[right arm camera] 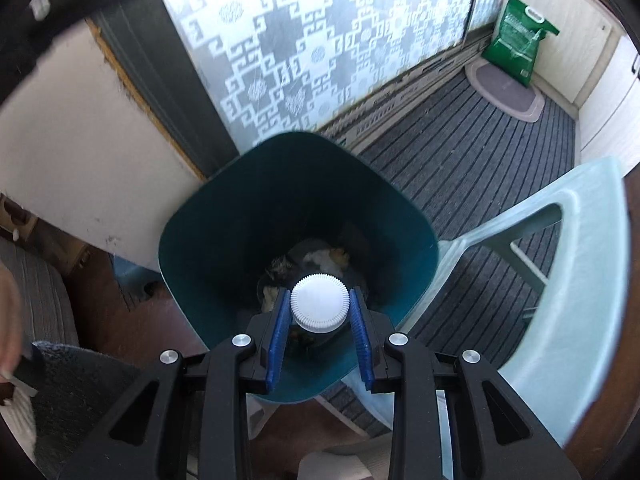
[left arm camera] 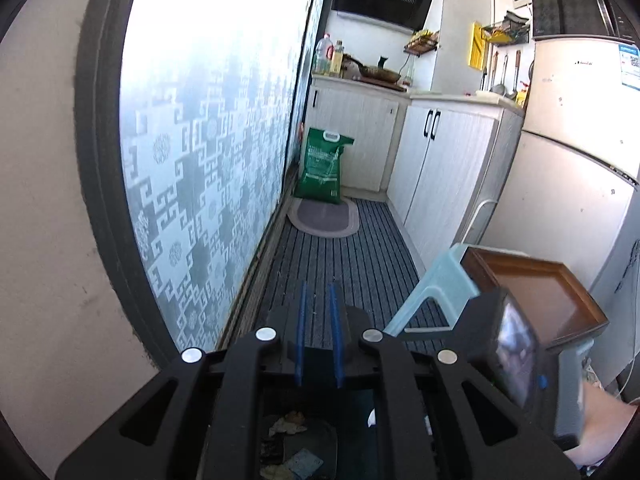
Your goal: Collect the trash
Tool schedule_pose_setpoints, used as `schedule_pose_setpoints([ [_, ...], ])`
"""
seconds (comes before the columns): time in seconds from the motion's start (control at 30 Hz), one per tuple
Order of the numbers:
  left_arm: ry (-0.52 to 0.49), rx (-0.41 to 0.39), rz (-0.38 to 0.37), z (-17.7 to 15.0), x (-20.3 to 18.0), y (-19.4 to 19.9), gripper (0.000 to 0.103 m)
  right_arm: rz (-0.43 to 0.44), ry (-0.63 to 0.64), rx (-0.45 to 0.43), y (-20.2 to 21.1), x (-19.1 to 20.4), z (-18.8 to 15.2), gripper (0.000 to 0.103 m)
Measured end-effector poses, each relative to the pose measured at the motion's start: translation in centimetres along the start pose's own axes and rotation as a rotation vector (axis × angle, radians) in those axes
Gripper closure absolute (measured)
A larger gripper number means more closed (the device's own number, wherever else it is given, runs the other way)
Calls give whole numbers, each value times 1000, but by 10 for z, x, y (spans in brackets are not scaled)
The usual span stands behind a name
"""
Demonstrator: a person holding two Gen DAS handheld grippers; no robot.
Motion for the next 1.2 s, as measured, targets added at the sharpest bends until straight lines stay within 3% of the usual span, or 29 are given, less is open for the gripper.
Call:
schedule_pose_setpoints([
  [0.23,42,-45,-32,12,6,12,90,35,-13,47,-26,4,-11,73],
  [0.33,41,-40,-38,12,8,10,90,37,-28,44,-29,2,-14,65],
  [0.67,105,-46,-75,15,23,21,90,14,4,-96,5,26,5,65],
  [0.87,102,-81,-99,11,21,47,90,-10,28,-179,36,40,8,70],
  [0.97,62,-97,-133,8,8,60,77,-5,17,-244,61,44,8,71],
  [1.07,13,-86,-134,2,-4,66,75,-32,-4,-306,90,40,2,71],
  [1.2,-34,-72,-107,-8,-12,71,61,-92,-54,-405,140,31,-17,71],
])
Point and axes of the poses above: each gripper's, at about its wrist camera, not at the fingertips, and y roughly against the way its jaws point, x to its left, z to its top, the point moved 9 cm from there along -y, roughly the way its jaws point, and after that the axes turned 12 degrees about z, right-handed, at the moved point
